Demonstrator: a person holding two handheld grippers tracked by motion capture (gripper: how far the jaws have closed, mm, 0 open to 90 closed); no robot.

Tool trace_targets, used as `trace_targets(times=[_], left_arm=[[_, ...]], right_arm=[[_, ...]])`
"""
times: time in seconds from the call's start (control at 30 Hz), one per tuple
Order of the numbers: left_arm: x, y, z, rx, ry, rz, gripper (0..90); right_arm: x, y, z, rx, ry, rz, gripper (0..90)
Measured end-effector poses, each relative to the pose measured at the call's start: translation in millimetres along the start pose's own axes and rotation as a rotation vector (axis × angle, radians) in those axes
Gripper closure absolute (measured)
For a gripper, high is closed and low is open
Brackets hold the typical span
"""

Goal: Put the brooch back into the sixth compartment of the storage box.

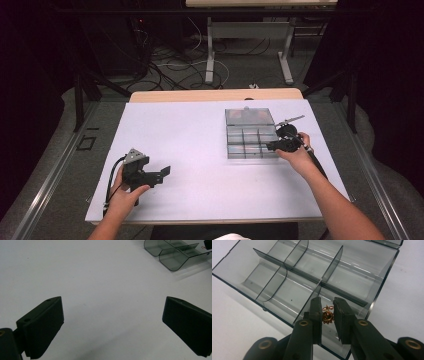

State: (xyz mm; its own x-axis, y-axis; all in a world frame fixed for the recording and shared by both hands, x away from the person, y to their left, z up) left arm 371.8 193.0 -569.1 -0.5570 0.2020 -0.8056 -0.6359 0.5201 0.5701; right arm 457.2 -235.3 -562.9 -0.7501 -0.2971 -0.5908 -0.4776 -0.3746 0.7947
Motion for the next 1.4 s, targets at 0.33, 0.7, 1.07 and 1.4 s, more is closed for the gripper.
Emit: trace_targets(times=[0.33,0.7,1.07,1.4], left_arm=[[0.3,-0.3,0.3,-0.001,0.0,0.003,4.2],[0.5,-0.4,0.9,-0.002,0.001,0.003,4.2],[0.4,-0.7,0.4,-0.001,0.003,0.003,4.2],[0.3,-0.9,0.6,0.0,0.005,0.004,4.3]], right_arm=[[-0.2,-3.3,2.2,-0.001,-0.005,0.004,77.1],[-1.7,-0.6,1.6,-0.004,-0.004,-0.01,70.7],[-3.9,3.6,8.3,-0.025,0.008,-0.02,53.4],[-7.3,10.7,19.1,-0.041,0.067,-0.044,43.7]])
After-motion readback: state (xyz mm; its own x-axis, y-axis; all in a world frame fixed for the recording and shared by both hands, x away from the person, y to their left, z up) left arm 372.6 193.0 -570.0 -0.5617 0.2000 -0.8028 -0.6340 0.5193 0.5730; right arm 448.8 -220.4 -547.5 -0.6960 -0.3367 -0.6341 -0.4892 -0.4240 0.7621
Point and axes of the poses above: each handheld gripper's, and its own axes: y roughly backward along the jaws, x roughly out of its underside, z roughly to its left, the point moved 6 cm from there along -y, roughly forward along the jaws, and after that the axes turned 2 degrees about -y, right-handed, at the moved point
